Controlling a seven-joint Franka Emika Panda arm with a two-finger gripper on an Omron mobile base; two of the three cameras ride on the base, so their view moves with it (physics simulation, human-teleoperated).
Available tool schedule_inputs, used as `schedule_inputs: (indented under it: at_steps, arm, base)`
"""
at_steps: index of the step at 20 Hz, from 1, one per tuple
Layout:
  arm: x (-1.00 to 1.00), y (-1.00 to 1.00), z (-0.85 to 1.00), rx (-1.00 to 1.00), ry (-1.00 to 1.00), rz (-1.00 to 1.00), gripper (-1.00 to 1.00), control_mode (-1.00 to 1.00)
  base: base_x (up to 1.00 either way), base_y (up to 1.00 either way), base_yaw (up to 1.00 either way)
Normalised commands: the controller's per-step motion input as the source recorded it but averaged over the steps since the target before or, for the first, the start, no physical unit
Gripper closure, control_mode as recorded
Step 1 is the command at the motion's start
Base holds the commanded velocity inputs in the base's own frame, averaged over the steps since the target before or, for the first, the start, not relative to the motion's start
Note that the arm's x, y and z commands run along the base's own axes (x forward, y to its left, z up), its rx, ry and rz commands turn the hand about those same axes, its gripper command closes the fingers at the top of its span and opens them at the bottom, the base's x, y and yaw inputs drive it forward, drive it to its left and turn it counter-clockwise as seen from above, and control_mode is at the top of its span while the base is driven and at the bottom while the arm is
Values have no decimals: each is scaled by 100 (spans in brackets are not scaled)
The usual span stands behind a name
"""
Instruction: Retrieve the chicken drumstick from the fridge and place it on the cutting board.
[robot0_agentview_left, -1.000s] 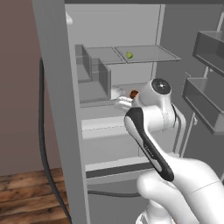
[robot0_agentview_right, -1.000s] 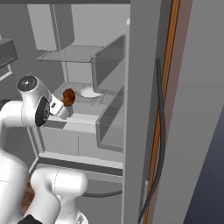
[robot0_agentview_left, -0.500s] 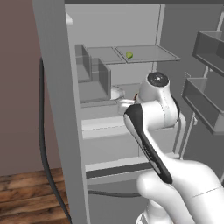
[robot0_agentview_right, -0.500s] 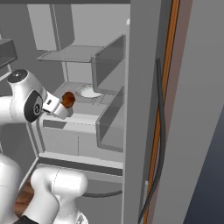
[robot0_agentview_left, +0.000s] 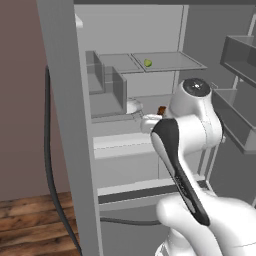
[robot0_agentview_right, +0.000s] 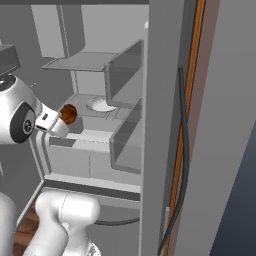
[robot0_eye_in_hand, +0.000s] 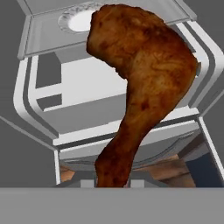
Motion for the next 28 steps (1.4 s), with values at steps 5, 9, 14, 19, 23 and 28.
schedule_inputs:
  at_steps: [5,9,14,19,23,28]
  arm:
    - [-56,-13,16,4,-7,1,100,-100]
    - [-50,-25,14,8,0,0,100,-100]
    - [-41,-39,8,1,0,0,100,-100]
    - [-16,-33,9,0,0,1,100,-100]
    - [-3,-15,-1,0,3,0,100,-100]
    - [0,0,0,0,3,0,100,-100]
  base:
    - [0,0,0]
    - [0,0,0]
    - [0,0,0]
    - [0,0,0]
    - [0,0,0]
    - [0,0,0]
